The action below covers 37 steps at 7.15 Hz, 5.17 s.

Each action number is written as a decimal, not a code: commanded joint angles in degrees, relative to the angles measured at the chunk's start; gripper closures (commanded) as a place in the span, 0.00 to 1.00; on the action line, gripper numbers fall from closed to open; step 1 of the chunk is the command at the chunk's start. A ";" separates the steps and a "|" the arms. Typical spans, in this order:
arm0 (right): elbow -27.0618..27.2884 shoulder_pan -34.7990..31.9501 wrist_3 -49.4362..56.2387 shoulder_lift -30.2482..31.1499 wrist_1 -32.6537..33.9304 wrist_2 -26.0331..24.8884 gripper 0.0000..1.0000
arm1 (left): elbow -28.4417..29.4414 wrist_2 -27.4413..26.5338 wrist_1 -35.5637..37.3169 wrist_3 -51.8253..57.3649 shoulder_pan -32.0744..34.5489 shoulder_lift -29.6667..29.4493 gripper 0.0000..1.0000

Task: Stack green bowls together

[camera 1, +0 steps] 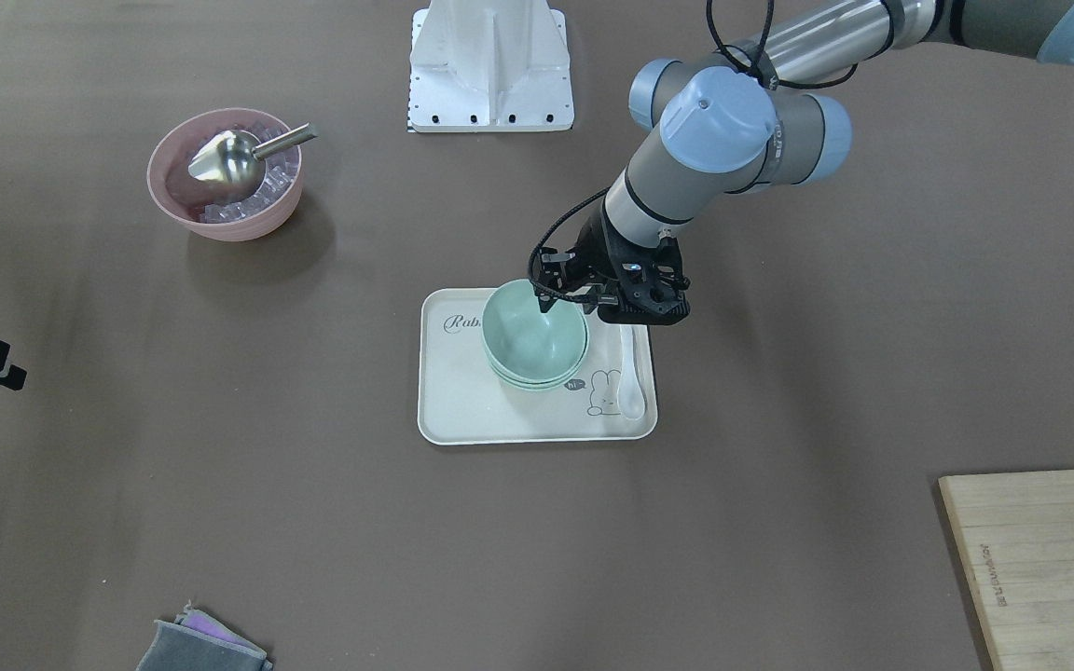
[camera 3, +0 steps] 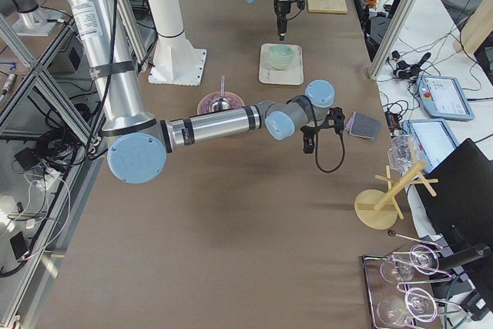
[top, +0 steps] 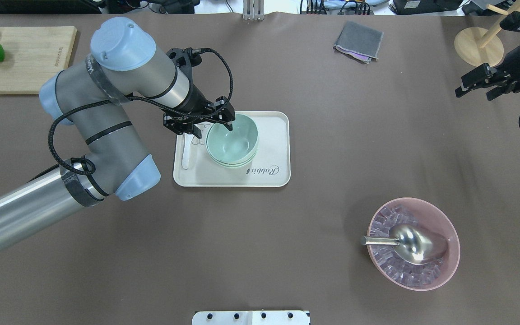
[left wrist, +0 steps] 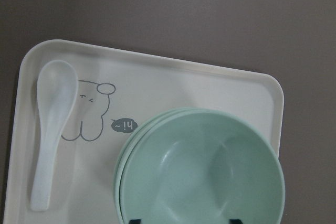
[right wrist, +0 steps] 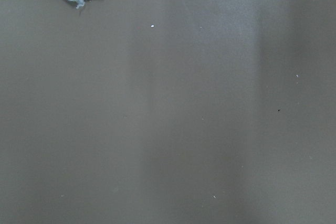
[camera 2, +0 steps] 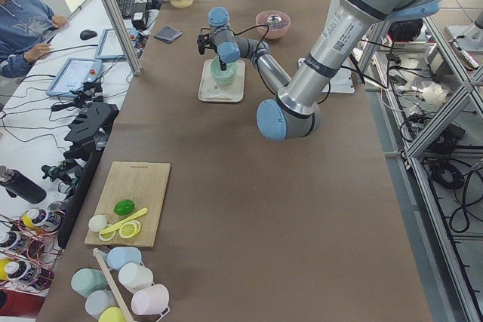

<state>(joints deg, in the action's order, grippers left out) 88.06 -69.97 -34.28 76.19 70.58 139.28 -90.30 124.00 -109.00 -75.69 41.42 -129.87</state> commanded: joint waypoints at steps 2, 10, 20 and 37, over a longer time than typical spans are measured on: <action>0.27 -1.83 0.70 -0.07 0.00 -0.06 0.00 | -9.40 0.19 3.69 1.23 4.44 7.74 0.02; -8.07 -15.45 39.35 0.54 12.92 -3.66 0.00 | -20.01 5.07 27.70 75.36 36.15 37.29 0.02; -9.49 -17.22 42.19 2.48 12.92 -3.40 0.00 | -6.73 13.20 23.48 82.72 49.28 44.27 0.02; -8.87 -19.77 40.26 1.78 25.30 -6.48 0.00 | -5.76 7.83 22.69 82.46 49.28 44.71 0.02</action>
<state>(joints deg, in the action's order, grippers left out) 79.13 -89.43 6.80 78.36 93.97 132.79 -96.16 131.77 -86.31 6.83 90.70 -85.17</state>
